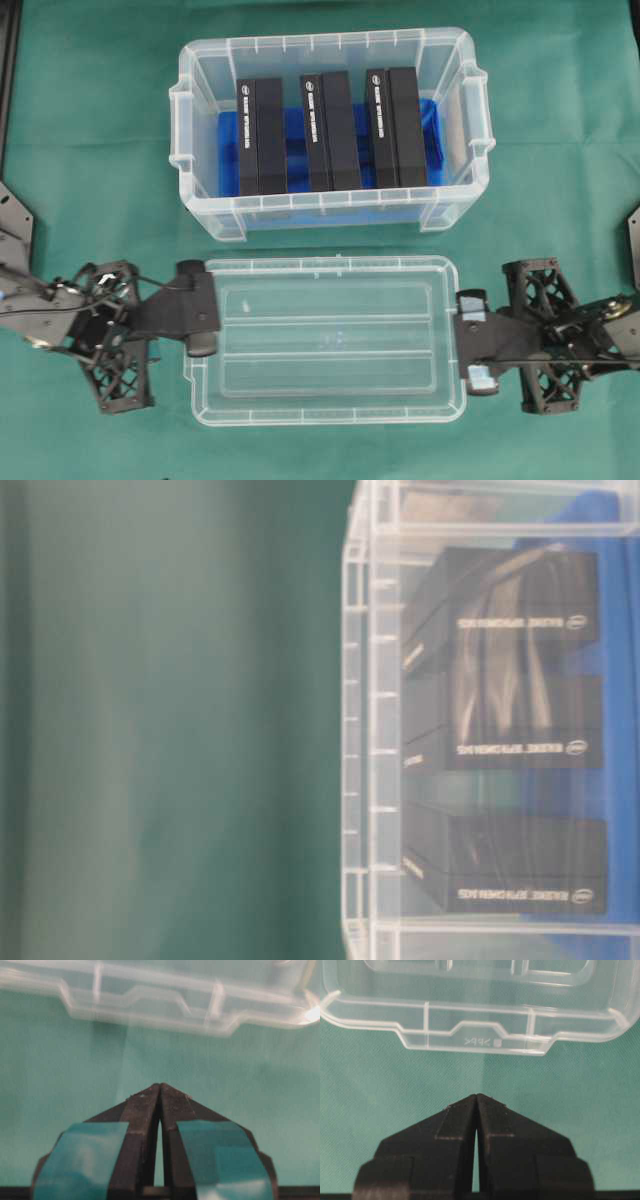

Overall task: Clamp the lid of the box with both arms, then lift and open it.
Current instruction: 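Lower the held lid onto the cloth in front of the box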

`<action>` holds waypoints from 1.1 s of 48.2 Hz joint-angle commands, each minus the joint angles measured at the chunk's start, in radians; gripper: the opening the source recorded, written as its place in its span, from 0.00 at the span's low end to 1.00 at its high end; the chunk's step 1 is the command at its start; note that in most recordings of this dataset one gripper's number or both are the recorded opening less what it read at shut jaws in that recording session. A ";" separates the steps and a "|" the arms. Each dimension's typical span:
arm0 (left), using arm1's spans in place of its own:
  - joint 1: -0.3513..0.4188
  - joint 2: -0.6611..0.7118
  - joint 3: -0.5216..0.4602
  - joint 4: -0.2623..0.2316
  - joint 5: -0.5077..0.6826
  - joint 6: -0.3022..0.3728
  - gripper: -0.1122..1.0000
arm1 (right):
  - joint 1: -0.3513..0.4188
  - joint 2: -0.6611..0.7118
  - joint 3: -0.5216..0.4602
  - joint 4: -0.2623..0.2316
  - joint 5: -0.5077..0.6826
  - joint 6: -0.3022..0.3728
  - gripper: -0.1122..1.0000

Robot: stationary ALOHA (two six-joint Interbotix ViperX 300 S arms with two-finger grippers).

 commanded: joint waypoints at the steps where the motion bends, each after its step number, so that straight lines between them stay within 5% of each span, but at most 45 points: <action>1: -0.020 -0.040 0.006 0.005 -0.005 -0.031 0.11 | 0.011 -0.037 0.006 -0.003 -0.005 0.015 0.10; 27: -0.038 -0.051 -0.049 0.014 0.018 -0.035 0.11 | 0.023 -0.064 -0.026 -0.008 0.009 0.031 0.10; 53: -0.051 -0.143 -0.296 0.038 0.259 -0.011 0.11 | 0.048 -0.115 -0.314 -0.008 0.347 0.028 0.10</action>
